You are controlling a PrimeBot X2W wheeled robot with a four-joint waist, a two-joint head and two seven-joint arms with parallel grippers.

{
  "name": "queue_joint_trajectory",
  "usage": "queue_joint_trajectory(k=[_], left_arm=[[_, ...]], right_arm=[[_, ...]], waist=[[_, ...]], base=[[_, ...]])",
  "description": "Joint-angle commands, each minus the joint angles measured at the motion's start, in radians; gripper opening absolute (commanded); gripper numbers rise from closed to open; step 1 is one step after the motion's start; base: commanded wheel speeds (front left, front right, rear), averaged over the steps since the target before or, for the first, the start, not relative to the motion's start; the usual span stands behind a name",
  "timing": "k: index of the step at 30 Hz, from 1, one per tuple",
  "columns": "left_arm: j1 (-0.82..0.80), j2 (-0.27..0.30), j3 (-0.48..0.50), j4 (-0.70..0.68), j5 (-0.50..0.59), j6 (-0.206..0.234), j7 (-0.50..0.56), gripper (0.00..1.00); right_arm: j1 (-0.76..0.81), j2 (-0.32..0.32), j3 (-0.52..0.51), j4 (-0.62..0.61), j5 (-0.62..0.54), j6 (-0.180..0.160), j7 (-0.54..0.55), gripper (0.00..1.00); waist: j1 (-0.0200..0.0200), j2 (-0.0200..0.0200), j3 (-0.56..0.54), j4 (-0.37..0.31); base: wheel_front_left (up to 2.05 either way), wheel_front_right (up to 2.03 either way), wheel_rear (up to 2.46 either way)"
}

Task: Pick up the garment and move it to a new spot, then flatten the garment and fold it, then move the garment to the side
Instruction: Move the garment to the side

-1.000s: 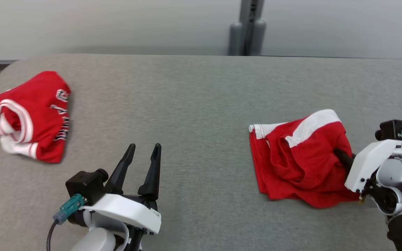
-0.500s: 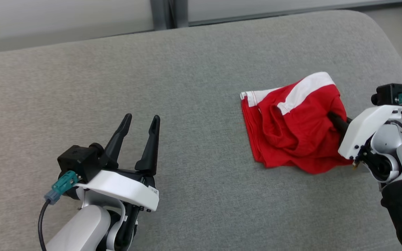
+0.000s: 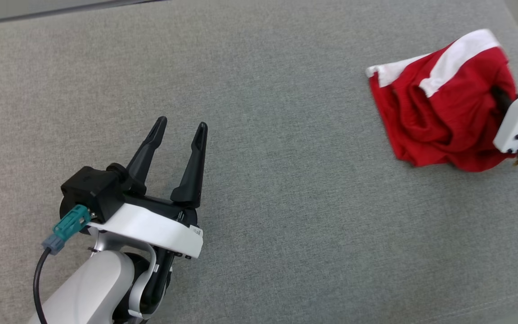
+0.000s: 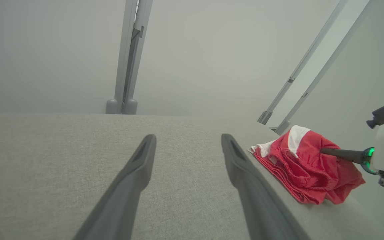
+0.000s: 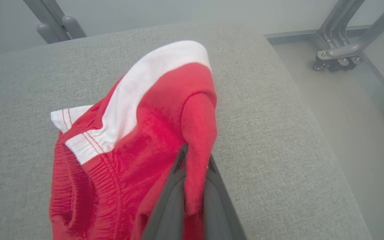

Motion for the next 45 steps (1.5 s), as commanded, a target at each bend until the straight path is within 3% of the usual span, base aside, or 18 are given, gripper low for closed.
queue_joint_trajectory(k=[1,15,16,17,19,27,32,45], left_arm=[[-0.021,0.012,0.002,-0.017,0.011,0.009,0.007,1.0],[-0.042,0.046,-0.007,-0.087,0.04,0.044,0.053,1.0],[-0.043,0.047,-0.008,-0.089,0.041,0.046,0.055,1.0],[-0.043,0.048,-0.008,-0.091,0.042,0.045,0.058,1.0],[-0.045,0.05,-0.01,-0.095,0.045,0.047,0.061,1.0],[-0.049,0.053,-0.011,-0.095,0.043,0.054,0.068,1.0],[-0.036,0.048,-0.009,-0.08,0.032,0.048,0.06,1.0],[0.017,0.039,0.008,0.045,0.007,0.038,0.0,1.0]], right_arm=[[-0.032,-0.026,0.0,0.024,-0.02,0.0,-0.02,0.0],[-0.149,-0.101,0.009,0.215,-0.137,0.0,-0.161,0.0],[-0.154,-0.103,0.009,0.228,-0.146,0.0,-0.179,0.13],[-0.159,-0.104,0.011,0.24,-0.155,0.0,-0.197,0.36],[-0.166,-0.109,0.018,0.267,-0.183,0.0,-0.227,1.0],[-0.183,-0.107,0.038,0.36,-0.264,0.0,-0.336,1.0],[-0.169,-0.086,0.036,0.376,-0.252,0.0,-0.379,1.0],[-0.078,-0.066,0.109,0.251,-0.12,0.0,-0.469,1.0]], waist=[[0.0,-0.0001,0.021,0.013],[0.0,-0.0001,0.076,0.04],[0.0,-0.0001,0.078,0.041],[0.0,-0.0001,0.079,0.042],[0.0,-0.0001,0.083,0.043],[0.0,-0.0001,0.08,0.041],[0.0,-0.0001,0.055,0.036],[0.0,-0.0001,-0.114,0.073]], base=[[0.0,0.0,0.0],[0.0,0.0,0.0],[0.0,0.0,0.0],[0.0,0.0,0.0],[0.0,0.0,0.0],[0.0,0.0,0.0],[0.0,0.0,0.0],[0.0,0.0,0.0]])
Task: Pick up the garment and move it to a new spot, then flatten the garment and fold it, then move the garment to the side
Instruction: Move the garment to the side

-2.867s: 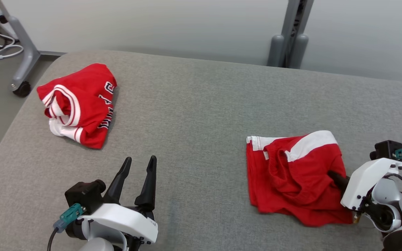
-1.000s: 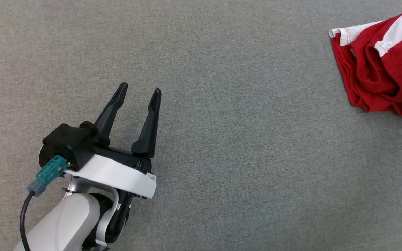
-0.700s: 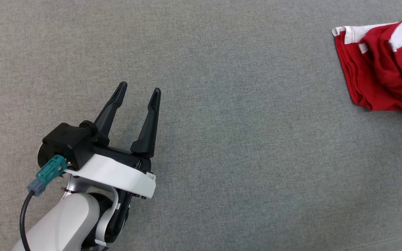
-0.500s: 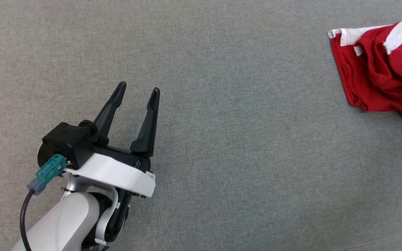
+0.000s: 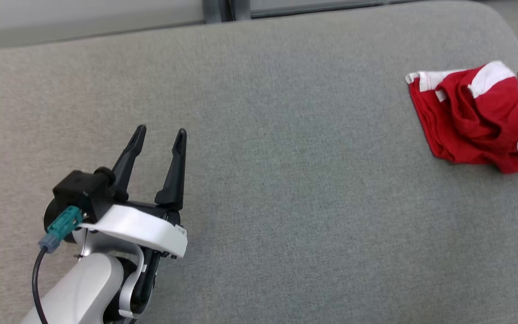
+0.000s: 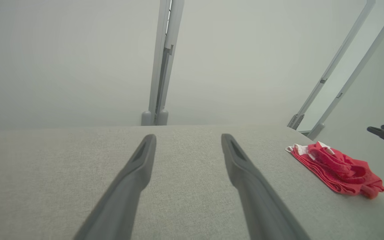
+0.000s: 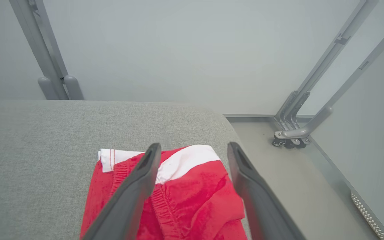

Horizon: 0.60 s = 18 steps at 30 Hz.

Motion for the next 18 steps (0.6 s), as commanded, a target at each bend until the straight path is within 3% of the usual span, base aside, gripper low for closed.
queue_joint_trajectory(k=[1,11,18], left_arm=[[0.015,0.006,0.006,0.023,-0.001,-0.006,-0.012,1.0],[0.125,-0.002,0.052,0.159,-0.068,-0.051,-0.081,1.0],[0.191,0.011,0.065,0.218,-0.071,-0.086,-0.101,1.0]], right_arm=[[0.025,-0.002,0.01,-0.017,0.013,0.0,-0.012,1.0],[0.176,0.035,0.018,-0.152,0.1,0.0,-0.058,1.0],[0.291,0.074,-0.014,-0.248,0.094,0.0,-0.072,1.0]], waist=[[0.0,0.0,-0.051,0.024],[0.0,0.0,-0.212,0.093],[0.0,0.0,-0.277,0.128]], base=[[0.0,0.0,0.0],[0.0,0.0,0.0],[0.0,0.0,0.0]])
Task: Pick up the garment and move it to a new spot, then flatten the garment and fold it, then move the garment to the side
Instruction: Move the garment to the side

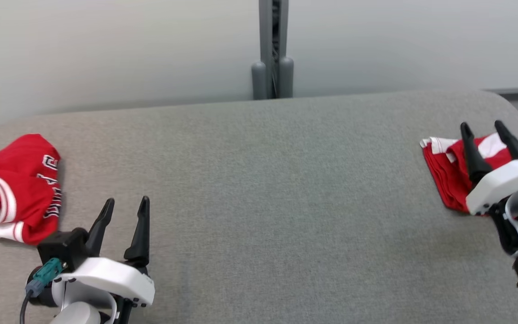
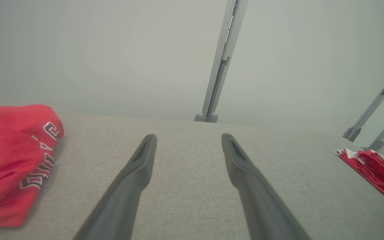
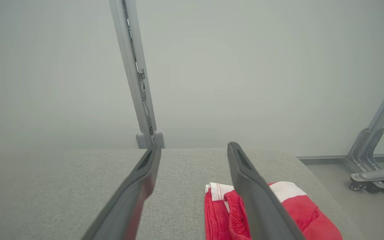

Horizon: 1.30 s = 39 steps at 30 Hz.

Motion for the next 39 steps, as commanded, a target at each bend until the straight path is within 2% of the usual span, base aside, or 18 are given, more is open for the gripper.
queue_joint_trajectory(k=[1,8,15,22,30,39], left_arm=[[0.011,0.001,0.007,0.004,-0.008,-0.003,-0.006,1.0],[0.065,-0.003,0.054,0.051,-0.002,-0.018,-0.016,1.0],[0.106,-0.014,0.095,0.078,0.031,-0.024,-0.018,1.0],[0.145,-0.031,0.119,0.096,0.069,-0.036,-0.018,1.0],[0.172,-0.045,0.136,0.114,0.1,-0.044,-0.018,1.0],[0.152,-0.049,0.129,0.137,0.122,-0.061,-0.018,1.0]], right_arm=[[0.018,0.0,-0.004,-0.008,-0.008,0.0,-0.004,1.0],[0.167,0.077,-0.1,-0.141,-0.089,0.0,-0.003,1.0],[0.317,0.183,-0.215,-0.309,-0.192,0.0,0.058,1.0],[0.461,0.258,-0.284,-0.491,-0.269,0.0,0.131,1.0],[0.562,0.28,-0.265,-0.612,-0.265,0.0,0.187,1.0],[0.596,0.281,-0.249,-0.651,-0.234,0.0,0.206,1.0]], waist=[[0.0,0.0,-0.026,0.024],[0.0,0.0,-0.062,0.049],[0.0,0.0,-0.079,0.064],[0.0,0.0,-0.086,0.075],[0.0,0.0,-0.091,0.078],[0.0,0.0,-0.106,0.081]], base=[[0.0,0.0,0.0],[0.0,0.0,0.0],[0.0,0.0,0.0],[0.0,0.0,0.0],[0.0,0.0,0.0],[0.0,0.0,0.0]])
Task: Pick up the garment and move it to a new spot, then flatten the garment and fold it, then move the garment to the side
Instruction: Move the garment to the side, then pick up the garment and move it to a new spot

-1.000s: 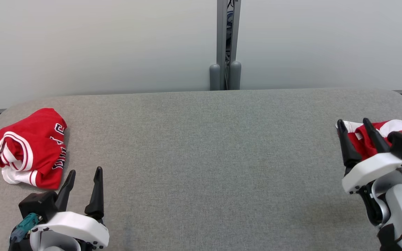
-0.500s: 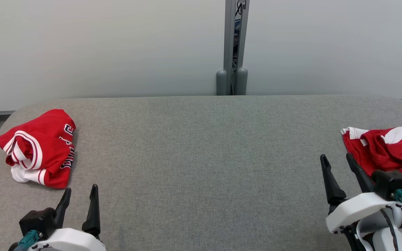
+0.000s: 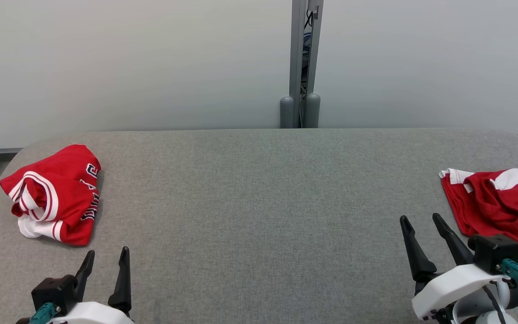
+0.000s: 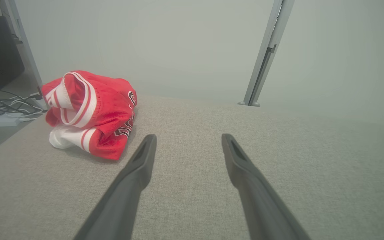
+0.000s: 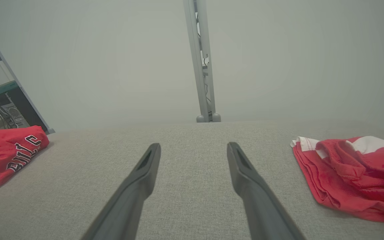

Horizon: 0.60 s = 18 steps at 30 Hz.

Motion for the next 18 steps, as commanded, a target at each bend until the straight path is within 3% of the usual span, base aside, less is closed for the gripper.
queue_joint_trajectory(k=[1,18], left_arm=[[-0.013,0.002,0.002,0.003,0.006,-0.008,-0.004,1.0],[-0.037,0.0,-0.018,0.033,0.011,-0.034,-0.004,1.0]], right_arm=[[0.009,-0.003,0.001,-0.007,0.008,0.0,0.004,1.0],[0.017,-0.003,-0.009,-0.001,-0.004,0.0,0.002,1.0]], waist=[[0.0,-0.0001,-0.002,0.0],[0.0,-0.0001,-0.019,-0.001]], base=[[0.0,0.0,0.0],[0.0,0.0,0.0]])
